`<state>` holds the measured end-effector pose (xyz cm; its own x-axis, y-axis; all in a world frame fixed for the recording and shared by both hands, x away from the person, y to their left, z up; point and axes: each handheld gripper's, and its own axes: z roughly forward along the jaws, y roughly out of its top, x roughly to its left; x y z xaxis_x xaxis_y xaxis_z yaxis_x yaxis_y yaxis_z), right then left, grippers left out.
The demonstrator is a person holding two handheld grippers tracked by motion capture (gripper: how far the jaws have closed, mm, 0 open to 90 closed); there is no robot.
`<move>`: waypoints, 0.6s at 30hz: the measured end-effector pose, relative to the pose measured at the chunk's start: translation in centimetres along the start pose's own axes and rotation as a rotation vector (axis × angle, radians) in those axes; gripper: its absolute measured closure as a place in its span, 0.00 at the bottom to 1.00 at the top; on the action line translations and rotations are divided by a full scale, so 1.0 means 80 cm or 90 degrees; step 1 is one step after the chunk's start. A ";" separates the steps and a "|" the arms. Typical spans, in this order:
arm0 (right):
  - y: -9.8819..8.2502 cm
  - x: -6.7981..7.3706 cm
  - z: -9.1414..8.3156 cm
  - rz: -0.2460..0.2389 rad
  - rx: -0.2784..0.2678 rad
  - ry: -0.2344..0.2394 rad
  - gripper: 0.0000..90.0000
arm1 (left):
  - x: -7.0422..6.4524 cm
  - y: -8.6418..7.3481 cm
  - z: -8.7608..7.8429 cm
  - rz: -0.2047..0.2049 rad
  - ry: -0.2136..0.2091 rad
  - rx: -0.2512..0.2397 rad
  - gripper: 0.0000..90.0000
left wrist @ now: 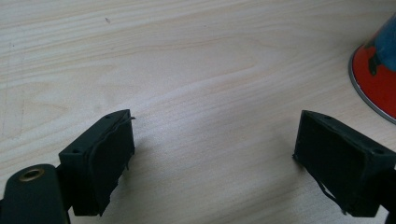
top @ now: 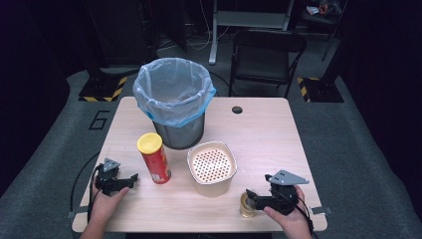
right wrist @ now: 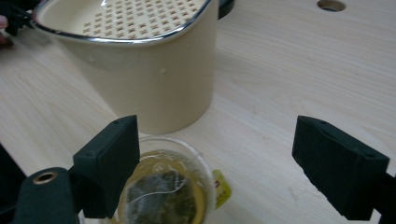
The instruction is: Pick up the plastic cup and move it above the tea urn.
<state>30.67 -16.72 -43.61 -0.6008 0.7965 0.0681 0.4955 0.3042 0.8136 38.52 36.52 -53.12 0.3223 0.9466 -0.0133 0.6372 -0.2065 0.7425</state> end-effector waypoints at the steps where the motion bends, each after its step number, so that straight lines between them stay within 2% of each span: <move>1: -0.001 0.004 0.001 -0.004 0.002 0.002 0.16 | 0.000 0.000 0.000 0.000 0.000 0.000 0.13; 6: -0.004 0.022 0.002 -0.026 -0.002 0.003 0.16 | 0.000 0.001 -0.001 0.001 -0.001 0.006 0.13; 9: -0.010 0.028 0.005 -0.024 0.004 0.003 0.16 | 0.000 0.001 -0.001 0.001 0.000 0.005 0.13; 14: -0.019 0.033 0.006 -0.030 -0.004 -0.019 0.16 | 0.000 0.001 -0.001 0.001 0.000 0.005 0.13; 18: -0.020 0.033 0.001 -0.022 -0.003 -0.005 0.16 | 0.000 0.001 -0.001 0.001 0.000 0.005 0.13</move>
<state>28.29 -15.05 -44.80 -0.6127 0.7895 0.0359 0.4719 0.3292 0.8179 38.52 36.52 -53.06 0.3237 0.9461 -0.0127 0.6427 -0.2100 0.7368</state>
